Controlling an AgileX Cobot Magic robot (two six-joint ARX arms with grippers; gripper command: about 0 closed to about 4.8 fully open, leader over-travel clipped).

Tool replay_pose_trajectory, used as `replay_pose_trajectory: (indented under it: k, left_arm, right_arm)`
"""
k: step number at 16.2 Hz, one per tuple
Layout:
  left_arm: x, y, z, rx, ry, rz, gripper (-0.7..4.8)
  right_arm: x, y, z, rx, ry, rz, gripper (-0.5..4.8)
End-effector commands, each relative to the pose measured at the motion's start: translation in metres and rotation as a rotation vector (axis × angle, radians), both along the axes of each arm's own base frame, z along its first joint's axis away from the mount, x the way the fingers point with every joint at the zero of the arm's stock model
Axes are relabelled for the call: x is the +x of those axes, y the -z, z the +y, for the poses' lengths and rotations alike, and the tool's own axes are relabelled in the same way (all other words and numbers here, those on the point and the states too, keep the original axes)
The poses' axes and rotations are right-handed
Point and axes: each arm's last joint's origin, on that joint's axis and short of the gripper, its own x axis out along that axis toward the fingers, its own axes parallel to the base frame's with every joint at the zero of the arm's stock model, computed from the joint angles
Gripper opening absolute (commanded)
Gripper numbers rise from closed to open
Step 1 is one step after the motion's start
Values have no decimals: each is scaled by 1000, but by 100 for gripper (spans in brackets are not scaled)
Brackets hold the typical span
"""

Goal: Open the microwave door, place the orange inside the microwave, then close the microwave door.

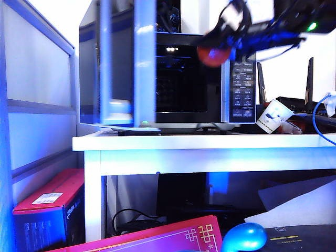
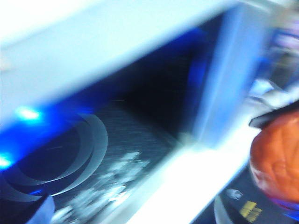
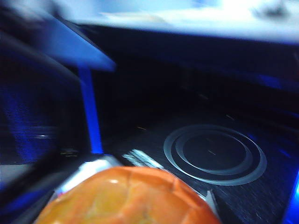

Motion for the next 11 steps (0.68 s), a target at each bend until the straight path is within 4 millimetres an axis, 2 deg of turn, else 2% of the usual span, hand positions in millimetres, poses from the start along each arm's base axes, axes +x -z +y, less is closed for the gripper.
replay_pose_trajectory:
  k: [1, 3, 5, 11]
  left_arm:
    - [-6, 0, 3, 49, -55, 38, 479]
    - [-8, 5, 5, 83, -68, 91, 479]
    - [-10, 4, 6, 84, -67, 95, 479]
    - [-17, -9, 6, 31, 2, 68, 479]
  right_arm:
    - [5, 10, 23, -33, 112, -68, 292]
    - [7, 20, 44, -24, 160, -99, 293]
    - [10, 28, 55, -12, 214, -114, 293]
    - [16, 51, 68, 0, 244, -124, 297]
